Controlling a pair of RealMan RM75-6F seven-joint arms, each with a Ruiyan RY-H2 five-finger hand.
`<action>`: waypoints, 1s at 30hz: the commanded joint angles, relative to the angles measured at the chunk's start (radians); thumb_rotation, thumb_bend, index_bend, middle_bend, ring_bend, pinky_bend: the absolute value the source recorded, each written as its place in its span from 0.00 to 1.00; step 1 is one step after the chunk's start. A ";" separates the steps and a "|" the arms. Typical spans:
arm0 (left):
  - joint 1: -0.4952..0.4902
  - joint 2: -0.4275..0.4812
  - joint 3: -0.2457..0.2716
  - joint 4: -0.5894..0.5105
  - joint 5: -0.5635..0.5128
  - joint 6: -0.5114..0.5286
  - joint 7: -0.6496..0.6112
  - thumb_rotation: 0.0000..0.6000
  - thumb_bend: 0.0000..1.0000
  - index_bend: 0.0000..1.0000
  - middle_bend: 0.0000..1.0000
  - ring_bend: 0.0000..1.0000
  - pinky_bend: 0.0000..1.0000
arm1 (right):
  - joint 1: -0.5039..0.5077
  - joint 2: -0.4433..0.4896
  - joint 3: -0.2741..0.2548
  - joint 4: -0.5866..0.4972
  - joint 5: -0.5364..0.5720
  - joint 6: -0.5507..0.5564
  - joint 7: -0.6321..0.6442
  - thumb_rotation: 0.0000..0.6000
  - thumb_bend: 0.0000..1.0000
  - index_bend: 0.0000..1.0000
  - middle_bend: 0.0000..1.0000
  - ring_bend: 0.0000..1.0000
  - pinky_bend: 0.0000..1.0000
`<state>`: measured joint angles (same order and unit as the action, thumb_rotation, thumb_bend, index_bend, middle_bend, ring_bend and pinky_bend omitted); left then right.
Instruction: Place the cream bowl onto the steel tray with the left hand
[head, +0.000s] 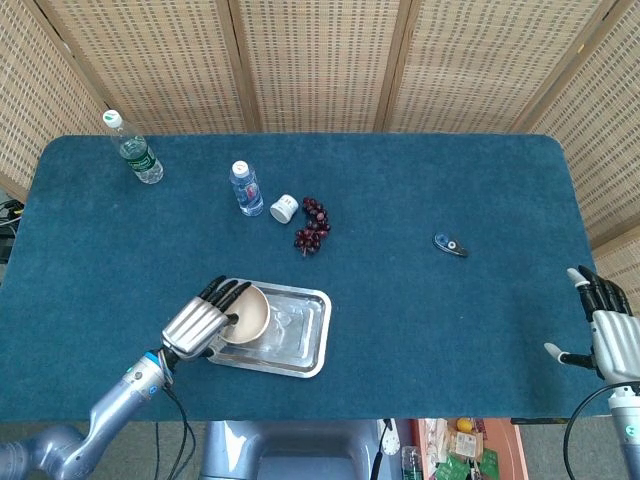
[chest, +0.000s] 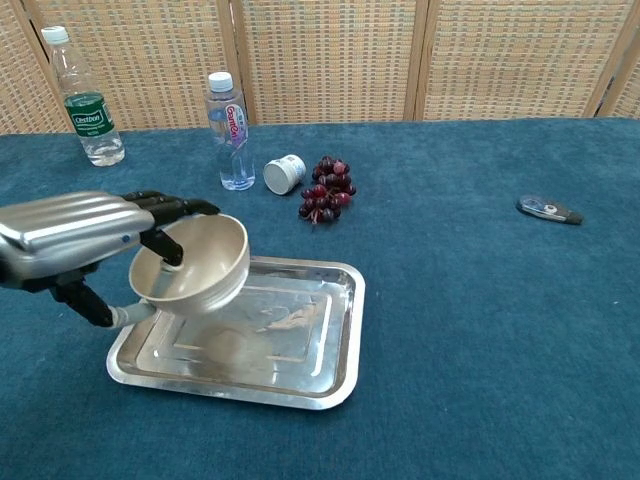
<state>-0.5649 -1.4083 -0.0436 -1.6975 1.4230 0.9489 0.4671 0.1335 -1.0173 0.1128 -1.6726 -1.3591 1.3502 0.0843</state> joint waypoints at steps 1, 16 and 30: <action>-0.035 -0.045 0.004 -0.048 -0.086 -0.054 0.086 1.00 0.41 0.64 0.00 0.00 0.00 | 0.000 0.001 0.000 0.002 0.003 -0.004 0.001 1.00 0.00 0.01 0.00 0.00 0.00; -0.048 -0.111 0.001 -0.087 -0.210 0.033 0.216 1.00 0.02 0.00 0.00 0.00 0.00 | -0.001 0.007 0.001 0.001 0.001 -0.004 0.016 1.00 0.00 0.01 0.00 0.00 0.00; 0.210 0.225 0.039 -0.207 -0.072 0.453 0.007 1.00 0.00 0.00 0.00 0.00 0.00 | -0.009 0.015 -0.003 -0.018 -0.020 0.017 0.015 1.00 0.00 0.01 0.00 0.00 0.00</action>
<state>-0.4457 -1.2429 -0.0315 -1.9086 1.3073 1.2965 0.5590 0.1256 -1.0034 0.1095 -1.6894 -1.3781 1.3658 0.0989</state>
